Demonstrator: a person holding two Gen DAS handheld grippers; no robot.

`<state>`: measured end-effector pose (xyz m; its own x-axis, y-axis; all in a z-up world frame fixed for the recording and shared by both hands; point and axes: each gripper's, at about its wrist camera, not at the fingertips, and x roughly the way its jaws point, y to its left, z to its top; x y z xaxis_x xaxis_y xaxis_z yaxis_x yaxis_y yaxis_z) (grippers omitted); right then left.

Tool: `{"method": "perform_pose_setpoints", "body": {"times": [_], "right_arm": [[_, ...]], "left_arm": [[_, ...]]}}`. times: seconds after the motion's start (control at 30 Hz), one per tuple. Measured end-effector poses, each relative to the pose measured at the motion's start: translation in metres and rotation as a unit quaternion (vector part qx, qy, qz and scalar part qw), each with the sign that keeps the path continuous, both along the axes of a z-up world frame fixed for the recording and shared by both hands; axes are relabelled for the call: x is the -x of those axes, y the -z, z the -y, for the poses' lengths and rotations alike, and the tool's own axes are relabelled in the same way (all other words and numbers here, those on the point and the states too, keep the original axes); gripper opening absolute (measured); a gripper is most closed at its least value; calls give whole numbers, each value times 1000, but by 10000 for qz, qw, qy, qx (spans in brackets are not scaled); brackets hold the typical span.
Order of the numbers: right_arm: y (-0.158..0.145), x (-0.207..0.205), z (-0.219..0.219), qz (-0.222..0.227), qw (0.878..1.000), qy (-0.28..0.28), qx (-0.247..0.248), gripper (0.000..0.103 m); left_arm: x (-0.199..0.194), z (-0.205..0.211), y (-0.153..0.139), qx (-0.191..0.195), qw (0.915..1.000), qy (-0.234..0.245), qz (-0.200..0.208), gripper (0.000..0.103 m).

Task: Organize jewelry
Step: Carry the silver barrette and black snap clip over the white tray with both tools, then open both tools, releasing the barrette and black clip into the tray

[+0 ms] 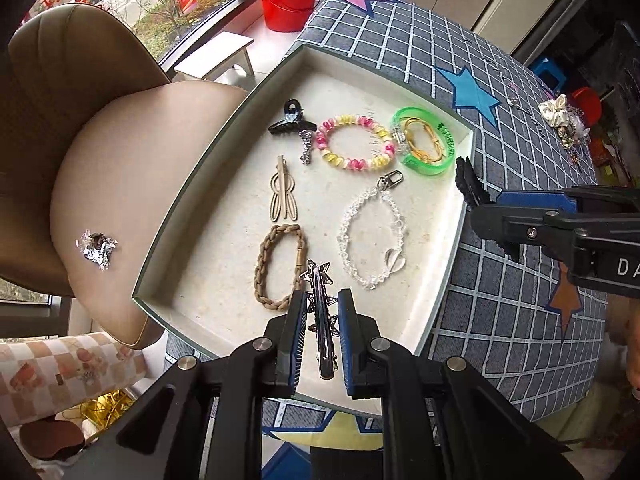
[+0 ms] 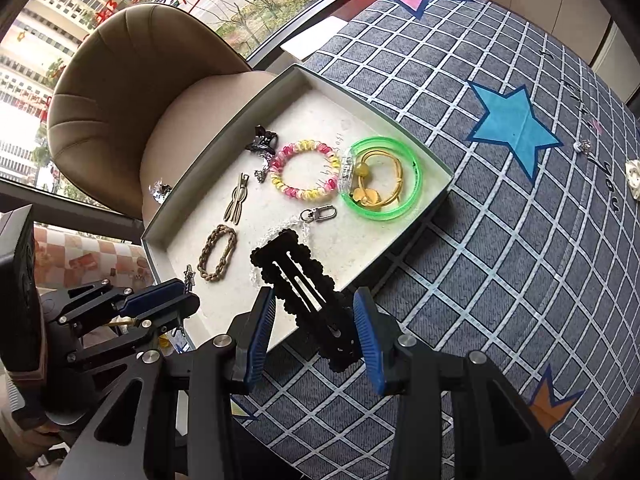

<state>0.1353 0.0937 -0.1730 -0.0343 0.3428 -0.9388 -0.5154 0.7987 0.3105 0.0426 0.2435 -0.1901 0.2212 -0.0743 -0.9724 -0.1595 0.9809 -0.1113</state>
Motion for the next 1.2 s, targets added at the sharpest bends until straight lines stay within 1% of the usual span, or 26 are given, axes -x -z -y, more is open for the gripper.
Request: {"method": "perform_pose_setpoints", "body": {"times": [0.17, 0.27, 0.43, 0.57, 0.67, 0.77, 0.83, 0.97, 1.0, 1.03, 1.1, 1.2], "right_arm": [[18, -1, -29, -44, 9998, -143, 157, 44], [29, -2, -41, -76, 9994, -192, 271, 44], [46, -4, -54, -90, 9985, -235, 482, 44], [58, -6, -59, -116, 9977, -224, 630, 44], [68, -5, -64, -150, 9970, -202, 729, 44], [75, -3, -66, -228, 9965, -164, 784, 45], [78, -2, -66, -232, 9966, -138, 784, 47], [80, -3, -66, -258, 9962, -167, 813, 50], [80, -2, -67, -272, 9962, -167, 814, 52], [79, -3, -68, -264, 9963, -156, 808, 55], [76, -3, -68, -219, 9968, -113, 756, 59], [67, -6, -67, -175, 9977, -41, 657, 59]], "left_arm": [[-5, -23, 19, -81, 9995, -288, -104, 23], [-10, -31, 30, -128, 9991, -376, -163, 23], [-13, -33, 46, -213, 9987, -360, -292, 23], [-14, -31, 53, -386, 9982, -318, -320, 23], [-15, -32, 58, -371, 9980, -317, -404, 23], [-16, -32, 58, -394, 9980, -283, -395, 23], [-17, -31, 58, -438, 9979, -250, -414, 23], [-19, -23, 53, -607, 9969, -226, -457, 23], [-19, -21, 51, -622, 9968, -228, -451, 23], [-19, -20, 50, -628, 9968, -227, -444, 23], [-19, -18, 45, -615, 9969, -227, -426, 23], [-19, -16, 38, -632, 9970, -226, -390, 23]]}}
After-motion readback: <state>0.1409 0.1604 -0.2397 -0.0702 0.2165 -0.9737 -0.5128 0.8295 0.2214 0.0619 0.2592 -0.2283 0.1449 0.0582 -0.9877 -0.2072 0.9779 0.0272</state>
